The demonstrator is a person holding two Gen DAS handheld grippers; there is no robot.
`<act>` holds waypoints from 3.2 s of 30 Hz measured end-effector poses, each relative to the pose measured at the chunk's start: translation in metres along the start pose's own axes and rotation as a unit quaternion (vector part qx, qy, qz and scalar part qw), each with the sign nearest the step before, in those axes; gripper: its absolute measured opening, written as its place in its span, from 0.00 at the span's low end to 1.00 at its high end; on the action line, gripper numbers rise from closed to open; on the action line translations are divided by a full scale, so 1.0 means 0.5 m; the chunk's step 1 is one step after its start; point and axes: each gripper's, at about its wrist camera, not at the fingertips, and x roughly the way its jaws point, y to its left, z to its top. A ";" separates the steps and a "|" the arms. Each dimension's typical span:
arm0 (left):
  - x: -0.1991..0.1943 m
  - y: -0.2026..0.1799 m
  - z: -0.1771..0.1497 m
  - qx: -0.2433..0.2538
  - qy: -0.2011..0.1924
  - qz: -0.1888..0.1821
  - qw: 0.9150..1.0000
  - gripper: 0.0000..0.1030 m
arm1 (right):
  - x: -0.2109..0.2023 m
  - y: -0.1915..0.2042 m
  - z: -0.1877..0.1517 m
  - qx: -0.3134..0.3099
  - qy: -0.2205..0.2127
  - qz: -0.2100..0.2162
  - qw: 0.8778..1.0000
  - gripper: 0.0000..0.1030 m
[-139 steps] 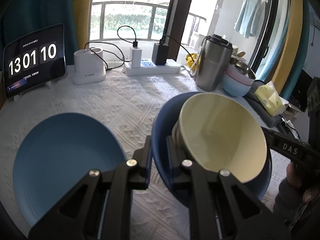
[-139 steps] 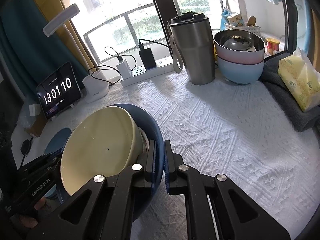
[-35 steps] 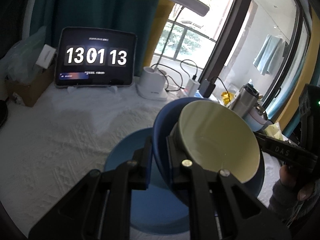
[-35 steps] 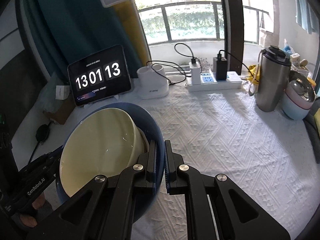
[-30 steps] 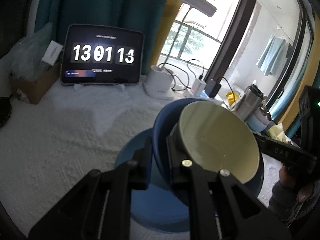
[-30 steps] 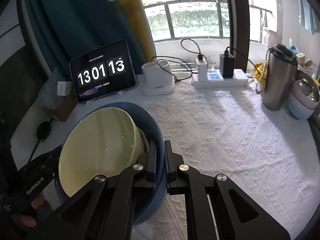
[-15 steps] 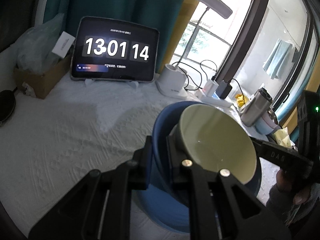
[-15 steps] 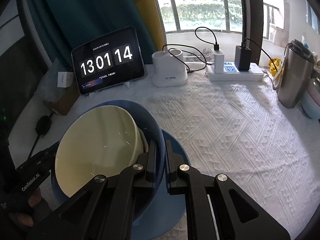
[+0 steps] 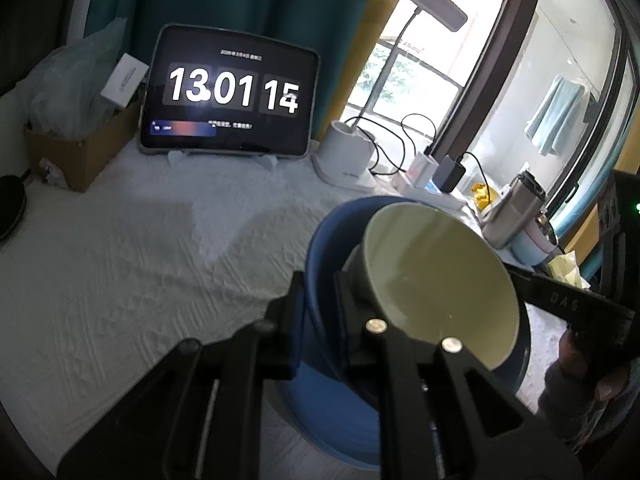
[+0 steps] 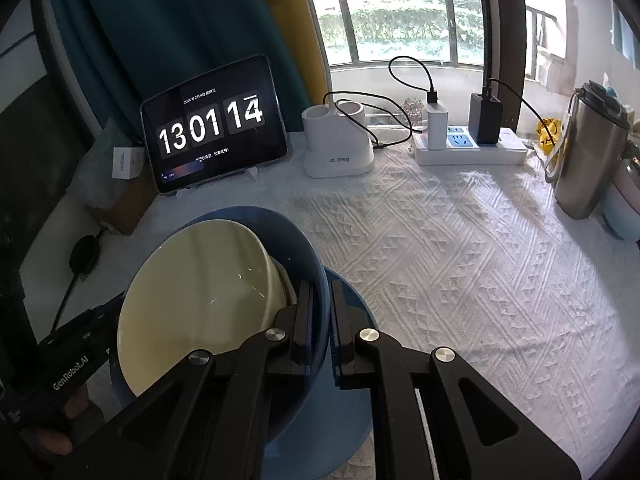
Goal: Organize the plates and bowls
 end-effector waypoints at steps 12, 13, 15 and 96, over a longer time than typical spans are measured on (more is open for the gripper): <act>-0.005 -0.019 -0.004 0.022 -0.001 0.044 0.999 0.16 | -0.008 -0.009 -0.006 0.011 0.000 0.000 1.000 0.20; -0.008 -0.024 -0.005 0.028 -0.005 0.050 0.998 0.16 | -0.010 -0.010 -0.007 0.010 -0.001 -0.001 1.000 0.21; -0.014 -0.033 -0.007 0.041 -0.012 0.065 0.997 0.16 | -0.013 -0.013 -0.009 0.009 -0.001 0.000 1.000 0.24; -0.511 -0.232 -0.156 0.105 -0.263 0.060 0.957 0.77 | -0.555 0.029 -0.187 -0.049 -0.239 -0.101 0.965 0.38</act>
